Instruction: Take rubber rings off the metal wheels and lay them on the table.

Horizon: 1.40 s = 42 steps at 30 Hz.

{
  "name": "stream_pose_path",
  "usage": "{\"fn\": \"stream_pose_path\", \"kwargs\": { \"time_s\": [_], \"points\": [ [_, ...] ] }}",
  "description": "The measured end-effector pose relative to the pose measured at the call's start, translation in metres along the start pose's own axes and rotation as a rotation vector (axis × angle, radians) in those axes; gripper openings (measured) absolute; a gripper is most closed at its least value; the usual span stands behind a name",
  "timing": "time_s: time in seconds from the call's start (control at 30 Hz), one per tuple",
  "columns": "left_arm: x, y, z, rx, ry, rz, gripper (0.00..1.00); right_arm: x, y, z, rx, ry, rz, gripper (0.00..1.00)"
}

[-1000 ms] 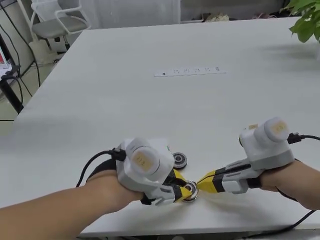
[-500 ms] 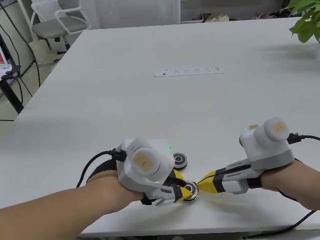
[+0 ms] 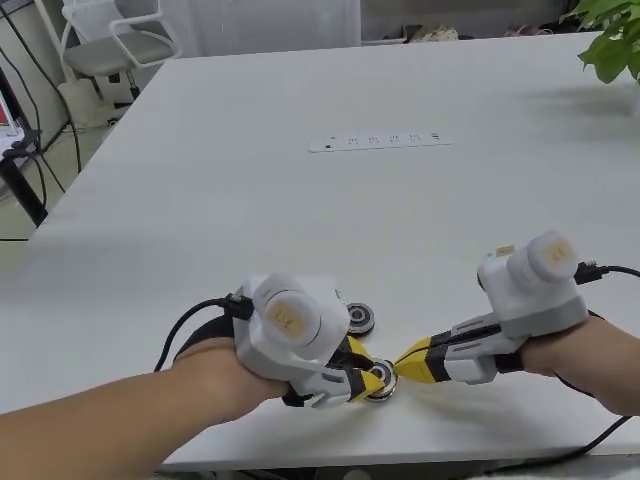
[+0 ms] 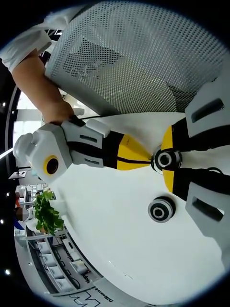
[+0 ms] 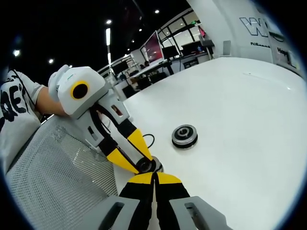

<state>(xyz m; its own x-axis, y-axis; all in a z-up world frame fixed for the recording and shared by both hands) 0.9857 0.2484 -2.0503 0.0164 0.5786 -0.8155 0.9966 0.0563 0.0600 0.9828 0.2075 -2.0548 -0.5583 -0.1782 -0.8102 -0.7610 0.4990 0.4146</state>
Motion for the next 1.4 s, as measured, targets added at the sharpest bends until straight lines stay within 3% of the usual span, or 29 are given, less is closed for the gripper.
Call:
{"fn": "stream_pose_path", "kwargs": {
  "time_s": [1.07,1.27,1.3,1.33,1.37,1.4],
  "points": [
    [0.0,0.0,0.0,0.003,0.006,0.003,0.06,-0.005,0.014,0.004,-0.024,-0.011,0.034,0.0],
    [0.0,0.0,0.001,0.004,0.006,0.003,0.06,-0.008,0.021,0.007,-0.066,-0.017,0.026,0.0],
    [0.0,0.0,0.001,0.004,0.005,0.003,0.06,-0.013,0.03,0.009,-0.119,-0.049,0.041,0.0],
    [0.0,0.0,0.001,0.003,0.005,0.003,0.06,-0.015,0.032,0.009,-0.125,-0.046,0.047,0.0],
    [0.0,0.0,0.001,0.003,0.005,0.003,0.07,-0.01,0.03,0.01,-0.105,-0.009,-0.017,0.0],
    [0.0,0.0,0.001,0.003,0.004,0.002,0.07,-0.012,0.031,0.013,-0.103,-0.024,0.005,0.0]
  ]
}}
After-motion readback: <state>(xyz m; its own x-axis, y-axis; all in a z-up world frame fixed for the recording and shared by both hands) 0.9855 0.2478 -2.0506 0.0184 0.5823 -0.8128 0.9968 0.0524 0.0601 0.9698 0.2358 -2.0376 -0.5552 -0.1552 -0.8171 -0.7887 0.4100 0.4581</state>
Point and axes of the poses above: the centre of the closed fingertips' face, and the gripper's own axes: z roughly forward along the fingers, y roughly to its left, x roughly out of its underside, the point moved 2 cm from there along -z, roughly backward along the fingers, and after that the axes turned 8 degrees about -y, right-handed, at the moved point
